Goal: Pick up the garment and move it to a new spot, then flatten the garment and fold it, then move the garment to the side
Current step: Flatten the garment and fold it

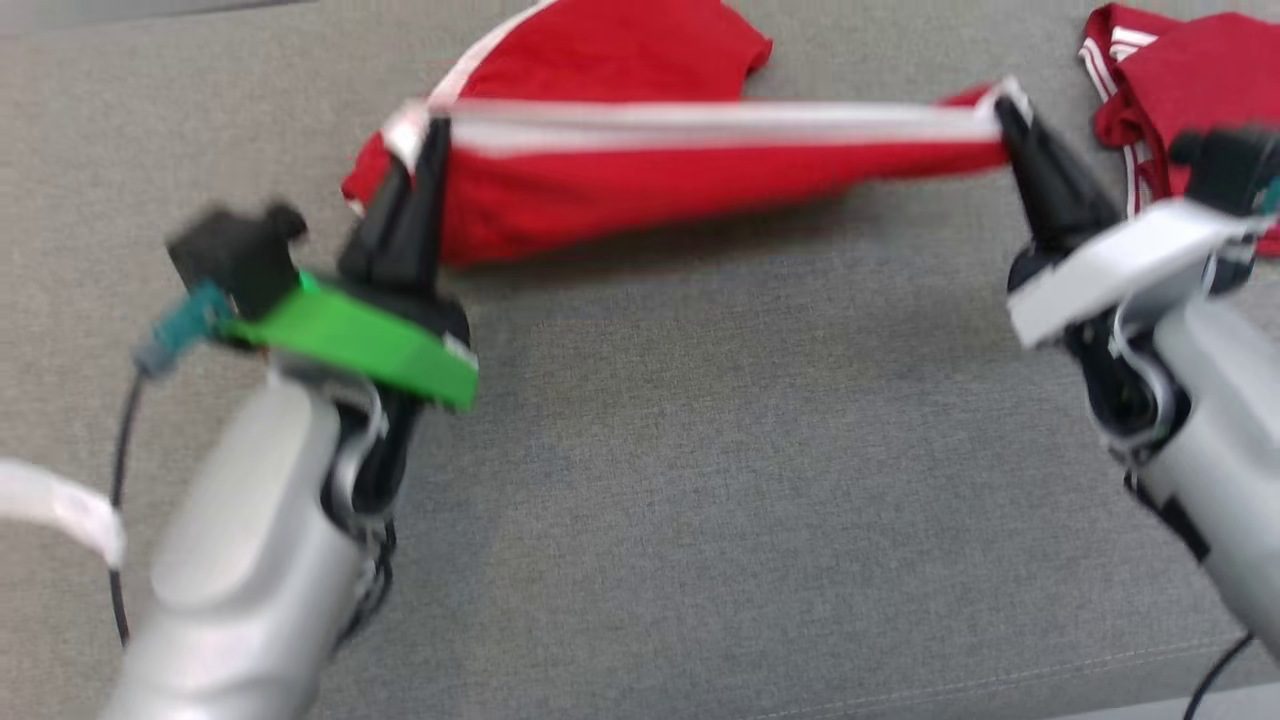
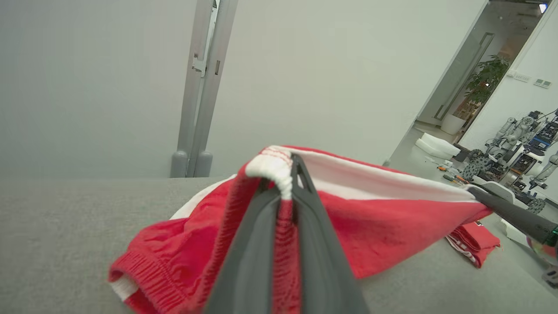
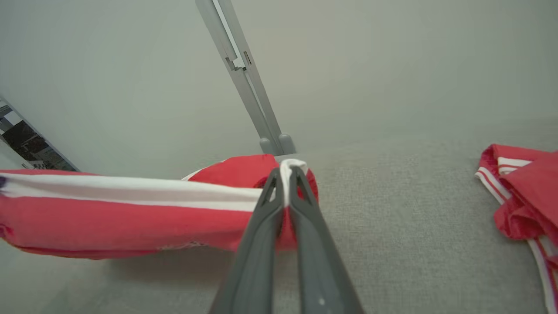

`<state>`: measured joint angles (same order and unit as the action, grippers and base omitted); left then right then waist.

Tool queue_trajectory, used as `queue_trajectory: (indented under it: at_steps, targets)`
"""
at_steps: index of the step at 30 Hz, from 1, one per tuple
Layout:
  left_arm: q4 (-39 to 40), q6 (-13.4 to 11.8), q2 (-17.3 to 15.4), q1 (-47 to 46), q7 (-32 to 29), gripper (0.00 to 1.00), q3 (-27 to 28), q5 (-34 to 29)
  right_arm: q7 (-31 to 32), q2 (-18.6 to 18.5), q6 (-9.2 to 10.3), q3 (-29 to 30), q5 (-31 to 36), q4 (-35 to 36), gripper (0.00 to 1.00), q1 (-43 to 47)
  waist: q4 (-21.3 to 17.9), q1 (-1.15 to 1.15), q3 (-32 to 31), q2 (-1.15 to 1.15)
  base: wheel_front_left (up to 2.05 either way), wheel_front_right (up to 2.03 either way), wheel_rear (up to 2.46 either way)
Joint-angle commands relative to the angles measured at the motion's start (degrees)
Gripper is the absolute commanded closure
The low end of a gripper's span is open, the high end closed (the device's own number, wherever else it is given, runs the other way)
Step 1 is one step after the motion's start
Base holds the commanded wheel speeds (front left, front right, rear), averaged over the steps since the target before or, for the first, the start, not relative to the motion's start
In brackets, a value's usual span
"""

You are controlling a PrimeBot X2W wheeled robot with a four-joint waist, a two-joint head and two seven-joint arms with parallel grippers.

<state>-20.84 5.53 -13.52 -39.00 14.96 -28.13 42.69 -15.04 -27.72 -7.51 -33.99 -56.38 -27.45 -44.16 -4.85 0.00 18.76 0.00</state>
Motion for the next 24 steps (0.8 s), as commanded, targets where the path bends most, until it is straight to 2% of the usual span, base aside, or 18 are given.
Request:
queue_trajectory:
  at_steps: [1,9,12,20,24]
  targets:
    - [1.38,-0.25,-0.38,3.79,0.27,1.00,0.22,-1.21,-0.17,-0.37,0.05,0.30,-0.05,1.21,1.00,3.11,0.42,0.00,-3.36,0.00,0.00,0.00,0.00]
    - [9.70,-1.84,3.37,25.85,0.27,1.00,2.76,-4.18,-0.17,-0.63,0.05,3.97,0.68,7.31,1.00,20.93,0.74,0.00,-7.77,0.00,0.00,0.00,0.00]
    - [10.18,-0.97,3.72,32.18,0.28,1.00,1.87,-6.38,-0.17,-0.31,0.05,6.77,0.61,8.97,1.00,28.42,1.63,0.00,-9.60,0.00,0.00,0.00,0.00]
    - [10.43,0.15,4.69,41.58,0.29,1.00,2.78,-9.10,-0.18,1.23,0.07,13.13,1.73,15.40,1.00,44.35,2.83,0.00,-12.06,0.00,0.00,0.00,0.00]
    - [10.96,0.73,5.24,42.37,0.29,1.00,2.83,-9.91,-0.18,1.93,0.07,15.78,3.52,17.29,1.00,47.13,3.00,0.00,-12.39,0.00,0.00,0.00,0.00]
